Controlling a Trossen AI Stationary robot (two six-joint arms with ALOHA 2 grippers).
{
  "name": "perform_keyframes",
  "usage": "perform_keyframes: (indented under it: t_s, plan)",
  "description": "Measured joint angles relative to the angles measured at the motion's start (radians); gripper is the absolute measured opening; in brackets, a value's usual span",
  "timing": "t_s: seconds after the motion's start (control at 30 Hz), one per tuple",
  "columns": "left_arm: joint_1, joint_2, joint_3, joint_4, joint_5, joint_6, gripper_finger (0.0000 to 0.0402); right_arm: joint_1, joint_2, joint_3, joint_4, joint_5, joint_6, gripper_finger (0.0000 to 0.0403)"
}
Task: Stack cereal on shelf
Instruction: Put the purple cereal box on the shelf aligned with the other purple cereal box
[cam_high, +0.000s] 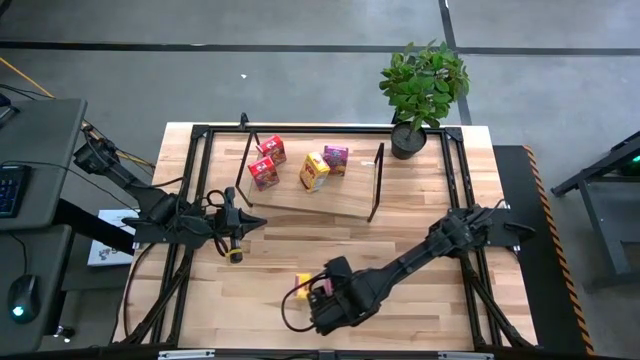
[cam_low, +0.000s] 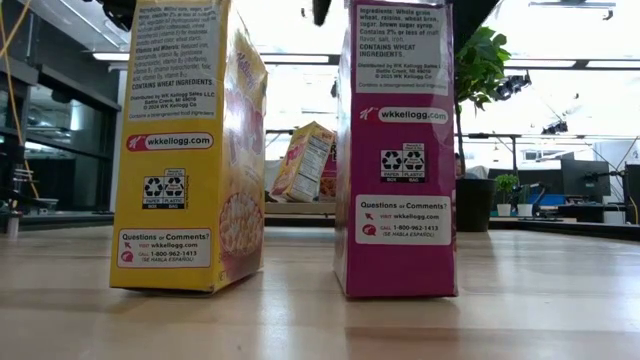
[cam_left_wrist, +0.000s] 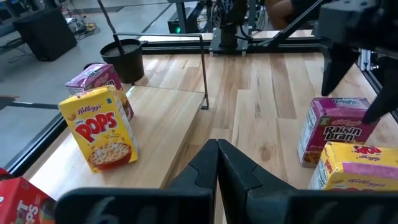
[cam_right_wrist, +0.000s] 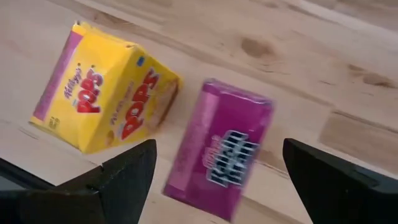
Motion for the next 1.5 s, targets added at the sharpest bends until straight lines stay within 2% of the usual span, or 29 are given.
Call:
perform_keyframes:
  t_s: [0.23,0.37,0.5,0.67,0.8,0.93,1.07,1.27,1.4,1.5]
  plan:
    - [0.0,0.0,0.0,0.0,0.0,0.025,0.0,-0.009,0.002,0.0,-0.014,0.033,0.004,0.0341]
    - [0.0,0.0,0.0,0.0,0.0,0.026,0.0,-0.016,0.042,0.0,0.007,-0.01,-0.009,0.0334]
    - [0.0,0.0,0.001,0.0,0.0,0.026,0.0,-0.023,0.068,-0.001,0.034,-0.036,-0.056,0.031]
    - [0.0,0.0,0.001,-0.001,-0.003,0.026,0.0,-0.029,0.082,-0.001,0.021,-0.041,-0.078,0.0251]
    - [0.0,0.0,0.001,-0.001,-0.004,0.028,0.0,-0.031,0.08,-0.001,-0.009,-0.045,-0.089,0.0181]
    - [0.0,0.0,0.001,0.0,-0.004,0.042,0.0,-0.034,0.079,0.012,-0.05,-0.064,-0.172,0.0117]
    - [0.0,0.0,0.001,0.007,-0.011,0.043,0.0,-0.052,0.018,0.037,-0.101,-0.032,-0.362,0.0092]
    - [0.0,0.0,0.001,0.016,-0.015,0.043,0.0,-0.134,-0.136,0.041,-0.115,0.105,-0.847,0.0102]
    - [0.0,0.0,0.001,0.031,-0.015,0.036,0.0,-0.233,-0.201,0.036,-0.14,0.095,-1.13,0.0105]
    - [0.0,0.0,0.001,0.032,-0.016,0.017,0.0,-0.327,-0.198,0.015,-0.159,0.099,-1.351,0.0105]
